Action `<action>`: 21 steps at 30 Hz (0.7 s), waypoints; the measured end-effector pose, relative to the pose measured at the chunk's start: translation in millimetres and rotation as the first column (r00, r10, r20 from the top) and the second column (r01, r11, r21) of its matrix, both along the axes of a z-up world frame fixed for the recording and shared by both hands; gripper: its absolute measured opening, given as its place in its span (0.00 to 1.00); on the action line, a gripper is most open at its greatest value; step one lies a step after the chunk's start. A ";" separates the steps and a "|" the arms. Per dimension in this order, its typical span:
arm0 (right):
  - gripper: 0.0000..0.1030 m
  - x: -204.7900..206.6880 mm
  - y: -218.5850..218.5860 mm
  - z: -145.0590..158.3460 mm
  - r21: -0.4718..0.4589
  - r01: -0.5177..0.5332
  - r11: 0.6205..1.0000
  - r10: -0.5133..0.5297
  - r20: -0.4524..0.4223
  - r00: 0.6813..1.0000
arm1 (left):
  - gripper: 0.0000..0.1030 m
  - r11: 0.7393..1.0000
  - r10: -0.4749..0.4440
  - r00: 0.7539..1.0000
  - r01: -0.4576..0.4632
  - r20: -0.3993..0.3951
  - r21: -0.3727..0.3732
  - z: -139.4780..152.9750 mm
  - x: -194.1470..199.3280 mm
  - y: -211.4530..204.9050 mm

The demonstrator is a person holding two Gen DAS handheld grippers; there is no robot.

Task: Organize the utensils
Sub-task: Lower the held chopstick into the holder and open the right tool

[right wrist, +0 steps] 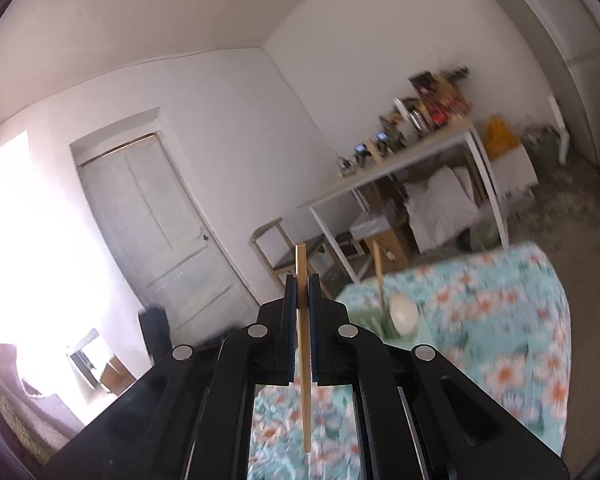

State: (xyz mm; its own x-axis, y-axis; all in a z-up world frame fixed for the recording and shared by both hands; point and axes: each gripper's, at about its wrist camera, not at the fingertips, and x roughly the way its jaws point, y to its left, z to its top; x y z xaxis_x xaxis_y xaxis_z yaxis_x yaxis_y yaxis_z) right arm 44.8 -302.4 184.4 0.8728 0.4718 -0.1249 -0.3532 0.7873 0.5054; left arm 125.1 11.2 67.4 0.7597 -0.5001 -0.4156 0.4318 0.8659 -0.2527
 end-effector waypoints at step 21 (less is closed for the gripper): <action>0.04 102.2 47.7 17.6 -0.253 0.191 0.949 -0.165 0.122 0.979 | 0.86 0.996 0.064 0.984 -0.053 -0.164 0.067 -67.9 -37.7 37.9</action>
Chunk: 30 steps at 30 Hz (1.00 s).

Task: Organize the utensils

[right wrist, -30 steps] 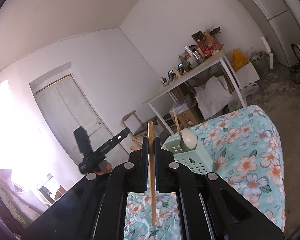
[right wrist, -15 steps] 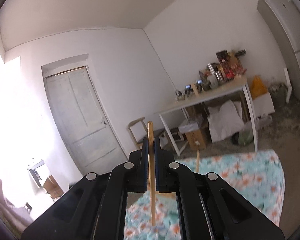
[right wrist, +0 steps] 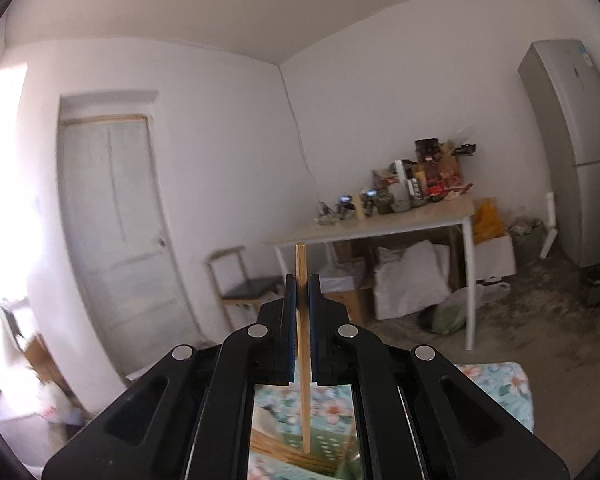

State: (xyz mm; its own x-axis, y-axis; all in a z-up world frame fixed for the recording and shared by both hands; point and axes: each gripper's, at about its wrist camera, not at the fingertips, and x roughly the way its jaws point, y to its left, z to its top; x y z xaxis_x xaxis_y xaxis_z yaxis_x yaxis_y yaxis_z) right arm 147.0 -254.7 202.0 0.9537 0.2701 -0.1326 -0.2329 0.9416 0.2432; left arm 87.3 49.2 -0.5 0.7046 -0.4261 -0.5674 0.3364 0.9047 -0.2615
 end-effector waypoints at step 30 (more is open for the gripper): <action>0.63 -96.7 -13.0 -164.7 0.085 0.179 0.980 -0.098 -0.578 0.810 | 0.93 0.998 -0.008 1.000 0.010 -0.030 0.068 -7.7 5.7 -22.7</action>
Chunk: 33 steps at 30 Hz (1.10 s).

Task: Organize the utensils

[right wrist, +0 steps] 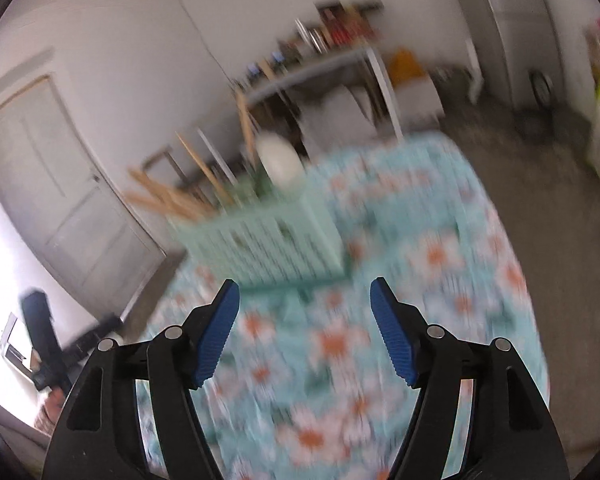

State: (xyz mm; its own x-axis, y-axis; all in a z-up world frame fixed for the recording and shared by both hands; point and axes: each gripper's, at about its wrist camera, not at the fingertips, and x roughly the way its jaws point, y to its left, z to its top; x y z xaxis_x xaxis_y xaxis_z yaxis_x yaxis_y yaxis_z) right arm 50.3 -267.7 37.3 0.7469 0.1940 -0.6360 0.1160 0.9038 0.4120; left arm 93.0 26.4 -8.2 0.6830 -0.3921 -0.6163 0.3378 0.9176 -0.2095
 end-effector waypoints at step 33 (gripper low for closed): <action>0.92 -9.0 57.1 25.9 -0.452 0.109 0.886 -0.136 -0.027 0.990 | 0.95 0.892 0.260 0.960 -0.281 0.106 0.354 47.9 -23.8 -85.3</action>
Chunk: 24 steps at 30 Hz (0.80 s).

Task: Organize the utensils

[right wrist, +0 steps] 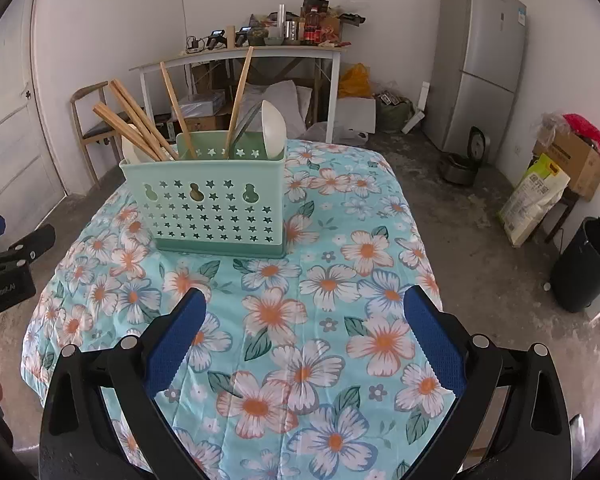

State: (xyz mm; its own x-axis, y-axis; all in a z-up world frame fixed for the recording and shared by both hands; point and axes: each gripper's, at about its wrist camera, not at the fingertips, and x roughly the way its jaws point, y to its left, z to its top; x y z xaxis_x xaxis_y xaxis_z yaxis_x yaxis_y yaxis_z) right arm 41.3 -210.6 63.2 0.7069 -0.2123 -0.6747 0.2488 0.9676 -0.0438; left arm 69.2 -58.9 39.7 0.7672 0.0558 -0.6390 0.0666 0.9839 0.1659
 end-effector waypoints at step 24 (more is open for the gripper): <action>0.92 7.7 -14.7 -0.3 0.039 0.068 0.997 -0.068 0.002 0.998 | 0.95 0.982 0.187 0.982 -0.187 -0.021 -0.011 -0.7 3.8 24.6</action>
State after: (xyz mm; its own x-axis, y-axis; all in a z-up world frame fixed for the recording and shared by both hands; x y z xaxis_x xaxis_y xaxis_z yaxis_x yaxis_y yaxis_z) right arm 49.1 -225.3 62.9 0.6940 -0.2336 -0.6810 0.3141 0.9494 -0.0056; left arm 73.0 -34.3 39.0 0.7314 0.1887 -0.6553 -0.1153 0.9813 0.1538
